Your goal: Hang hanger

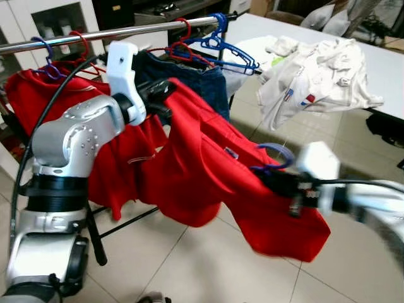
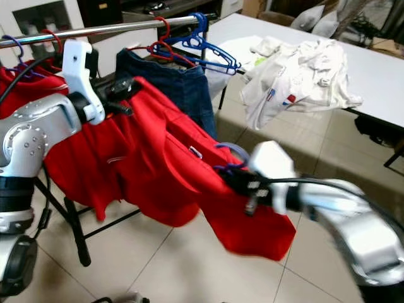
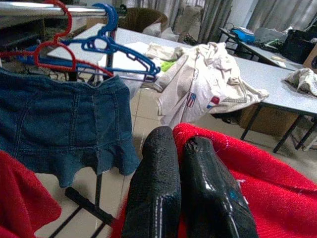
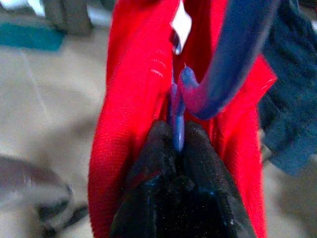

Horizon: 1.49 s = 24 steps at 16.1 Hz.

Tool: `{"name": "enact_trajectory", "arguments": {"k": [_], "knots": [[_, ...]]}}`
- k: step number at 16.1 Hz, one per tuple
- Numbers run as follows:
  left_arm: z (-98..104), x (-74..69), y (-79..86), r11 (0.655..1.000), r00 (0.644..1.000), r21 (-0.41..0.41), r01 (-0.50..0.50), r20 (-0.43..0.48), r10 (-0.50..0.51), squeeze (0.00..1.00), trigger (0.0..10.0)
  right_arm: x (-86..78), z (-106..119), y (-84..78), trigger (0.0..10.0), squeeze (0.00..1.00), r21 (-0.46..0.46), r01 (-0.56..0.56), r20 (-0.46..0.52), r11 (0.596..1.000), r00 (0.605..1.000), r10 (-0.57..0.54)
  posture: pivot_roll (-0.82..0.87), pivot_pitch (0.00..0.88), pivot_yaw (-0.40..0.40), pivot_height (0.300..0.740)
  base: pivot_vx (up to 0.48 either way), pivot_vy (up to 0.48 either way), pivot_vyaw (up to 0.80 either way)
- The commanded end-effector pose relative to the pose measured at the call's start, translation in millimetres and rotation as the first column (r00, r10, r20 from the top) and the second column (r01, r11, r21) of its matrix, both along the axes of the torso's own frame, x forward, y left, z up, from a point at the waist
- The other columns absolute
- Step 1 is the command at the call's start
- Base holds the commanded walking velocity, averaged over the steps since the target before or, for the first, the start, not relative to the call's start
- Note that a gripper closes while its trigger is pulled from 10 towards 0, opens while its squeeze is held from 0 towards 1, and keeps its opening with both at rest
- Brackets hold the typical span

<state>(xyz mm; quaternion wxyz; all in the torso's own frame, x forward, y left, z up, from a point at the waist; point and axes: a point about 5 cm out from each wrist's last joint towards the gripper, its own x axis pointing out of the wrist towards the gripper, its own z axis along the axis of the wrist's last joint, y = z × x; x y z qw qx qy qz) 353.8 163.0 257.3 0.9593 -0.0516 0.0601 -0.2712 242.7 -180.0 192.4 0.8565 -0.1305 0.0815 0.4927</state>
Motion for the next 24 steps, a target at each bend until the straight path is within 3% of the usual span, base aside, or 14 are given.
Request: {"name": "enact_trajectory", "arguments": {"k": [1, 2, 3, 4, 5, 6, 23, 24], "knots": [[20.7, 3.6, 20.3, 0.995, 0.992, -0.008, -0.096, 0.084, 0.096, 0.0, 0.0, -5.5, 8.7, -12.3, 10.0, 0.0, 0.05, 0.0, -0.01, 0.999, 1.0, 0.001, 0.02, 0.028, -0.01, 0.74, 0.0, 0.0, 0.0], [23.0, 4.7, 22.2, 0.995, 0.991, -0.003, -0.095, 0.095, 0.095, 0.0, 0.0, -8.5, 10.5, -14.4, 10.0, 0.0, 0.075, -0.009, -0.023, 0.997, 1.0, 0.01, 0.03, 0.028, -0.007, 0.74, 0.0, 0.0, 0.0], [26.1, 5.5, 23.0, 0.996, 0.99, 0.003, -0.091, 0.109, 0.09, 0.0, 0.0, -6.3, -3.4, -20.6, 10.0, 0.0, -0.086, 0.041, -0.054, 0.995, 0.997, -0.046, 0.02, 0.029, -0.003, 0.74, 0.0, 0.0, 0.0], [29.8, 4.9, 20.7, 0.998, 0.991, -0.015, -0.06, 0.119, 0.062, 0.0, 0.0, -1.6, -19.7, -30.3, 10.0, 0.0, -0.269, 0.108, -0.057, 0.957, 0.99, -0.127, 0.02, 0.029, 0.001, 0.74, 0.0, 0.0, 0.0], [38.3, 2.4, 13.9, 0.998, 0.99, -0.068, -0.003, 0.141, 0.013, 0.0, 0.0, 4.8, -35.8, -41.7, 10.0, 0.0, -0.389, 0.187, -0.056, 0.902, 0.973, -0.226, 0.02, 0.029, 0.001, 0.74, 0.0, 0.0, 0.0], [45.2, -0.2, 8.6, 0.996, 0.986, -0.081, 0.045, 0.166, -0.031, 0.0, 0.0, 9.7, -41.9, -46.0, 10.0, 0.0, -0.426, 0.25, -0.042, 0.869, 0.955, -0.295, 0.03, 0.03, 0.001, 0.74, 0.0, 0.0, 0.0], [50.9, -1.1, 8.0, 0.995, 0.981, -0.076, 0.071, 0.188, -0.056, 0.0, 0.0, 14.7, -40.5, -45.1, 10.0, 0.0, -0.436, 0.304, -0.002, 0.847, 0.941, -0.339, 0.03, 0.029, 0.002, 0.74, 0.0, 0.0, 0.0], [-9.6, -13.1, -5.1, 0.994, 0.994, 0.065, 0.088, 0.059, -0.092, 0.0, 0.0, 32.2, -32.3, -0.7, 10.0, 0.0, -0.126, 0.348, 0.051, 0.929, 0.938, -0.344, 0.01, 0.002, -0.022, 0.74, 0.0, 0.0, 0.0]]}}
